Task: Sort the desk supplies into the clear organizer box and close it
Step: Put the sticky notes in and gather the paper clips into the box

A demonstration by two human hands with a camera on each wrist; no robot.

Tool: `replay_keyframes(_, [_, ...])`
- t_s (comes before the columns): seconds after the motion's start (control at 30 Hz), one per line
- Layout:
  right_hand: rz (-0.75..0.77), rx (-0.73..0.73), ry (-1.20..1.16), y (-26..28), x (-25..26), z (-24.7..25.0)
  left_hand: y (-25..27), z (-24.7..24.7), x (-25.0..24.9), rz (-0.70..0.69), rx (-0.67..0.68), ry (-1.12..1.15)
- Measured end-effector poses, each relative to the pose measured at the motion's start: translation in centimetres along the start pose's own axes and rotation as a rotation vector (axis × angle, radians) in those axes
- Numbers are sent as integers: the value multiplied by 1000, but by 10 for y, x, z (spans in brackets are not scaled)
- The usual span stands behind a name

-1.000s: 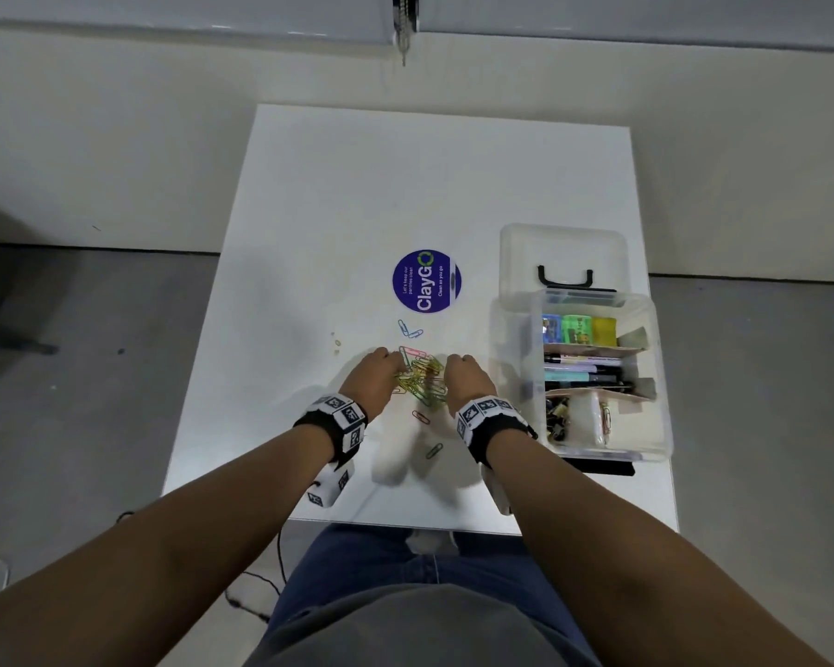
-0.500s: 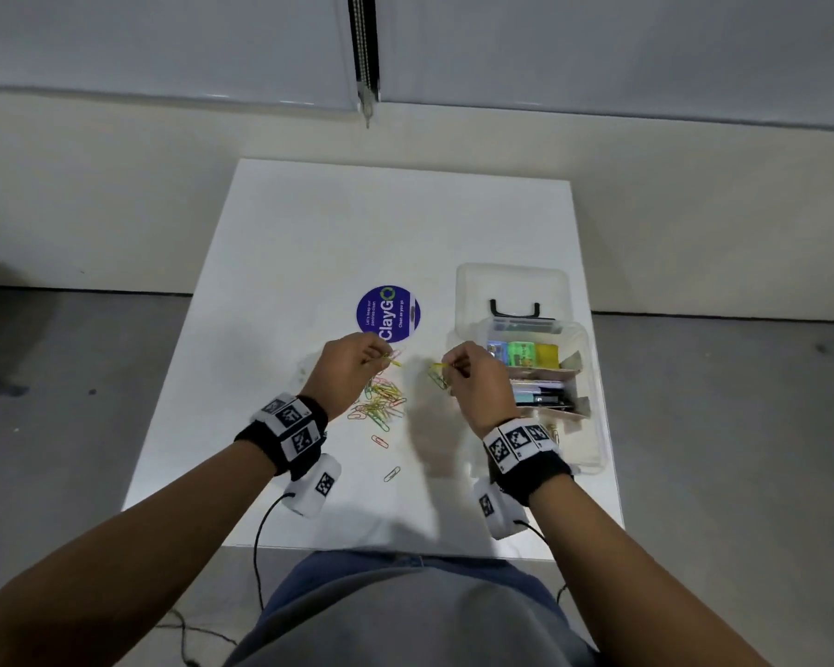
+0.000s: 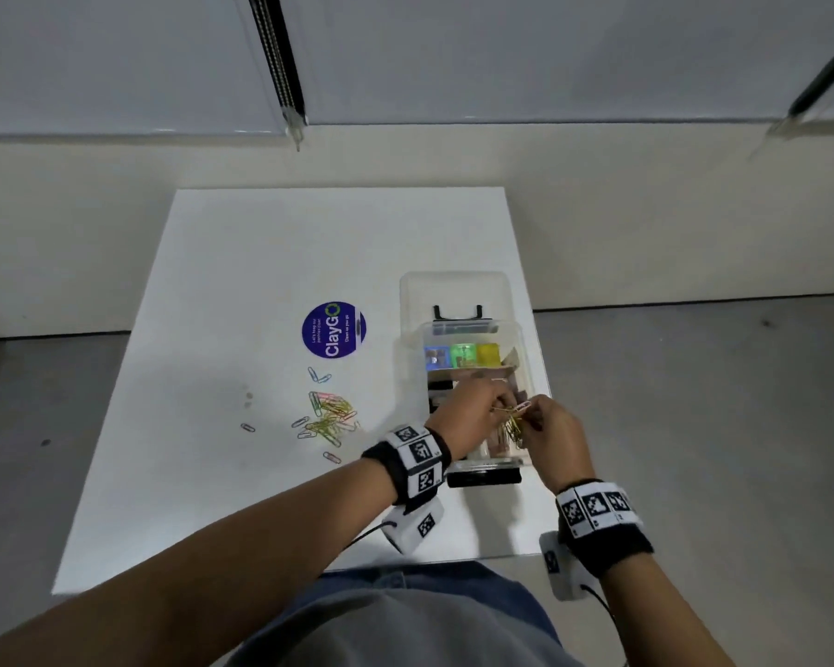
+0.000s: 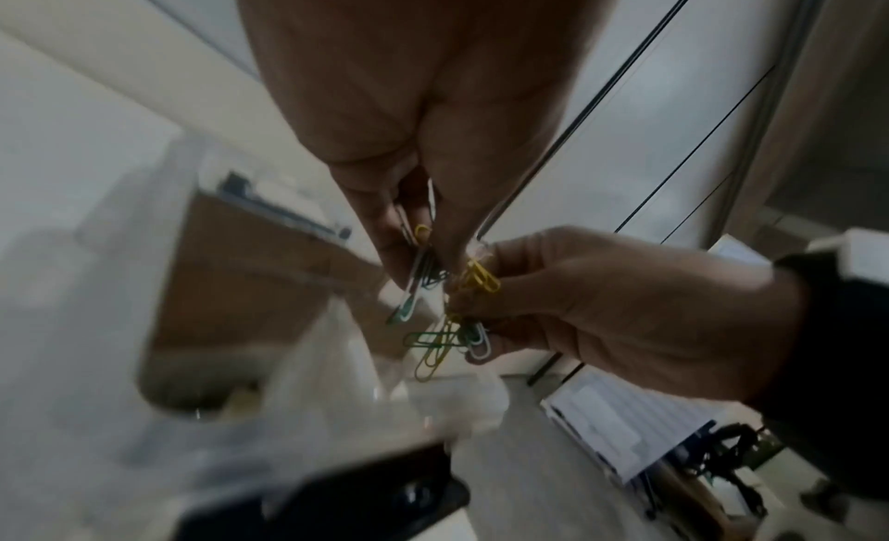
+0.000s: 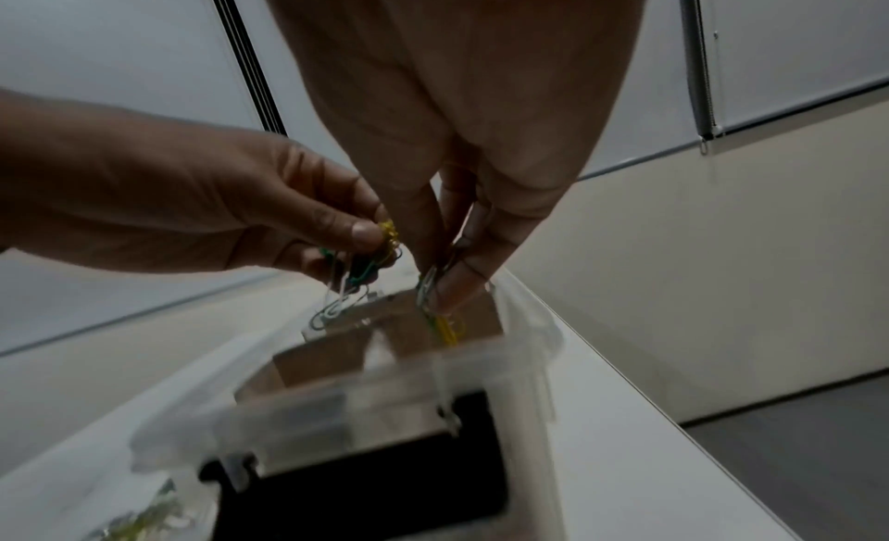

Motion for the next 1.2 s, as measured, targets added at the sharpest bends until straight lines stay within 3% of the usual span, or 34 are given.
replay_keyframes(0.2, [-11, 122, 117, -5, -8, -13, -14, -29, 9, 23, 62, -24])
replay_keyframes(0.33, [1, 158, 212, -6, 2, -10, -10, -14, 15, -18, 73, 22])
replay_keyframes(0.43, [51, 163, 230, -10, 25, -12, 0, 28, 31, -21, -12, 70])
replay_keyframes(0.53, [161, 198, 120, -8, 77, -32, 7, 81, 77, 51, -187, 38])
replay_keyframes(0.67, [302, 365, 135, 3, 135, -106, 18, 130, 164, 218, -336, -131])
replay_keyframes(0.73, [302, 502, 203, 12, 144, -157, 20, 131, 204, 309, -259, -229])
replay_keyframes(0.83, [205, 709, 369, 31, 131, -215, 23, 117, 251, 416, 10, -473])
replay_keyframes(0.93, [162, 790, 456, 47, 99, -248, 37, 108, 275, 438, 153, -549])
replay_keyframes(1.1, [87, 847, 461, 53, 89, -291, 87, 84, 267, 158, 189, -564])
replay_keyframes(1.2, [82, 743, 444, 32, 96, -297, 111, 90, 272, 142, 122, -459])
Point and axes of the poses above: each hand's wrist, its own y-axis away from the middle knuckle, its own z-axis out of the back of the hand, x = y × z, the point moved 9 cm from there along -y, towards the middle knuckle
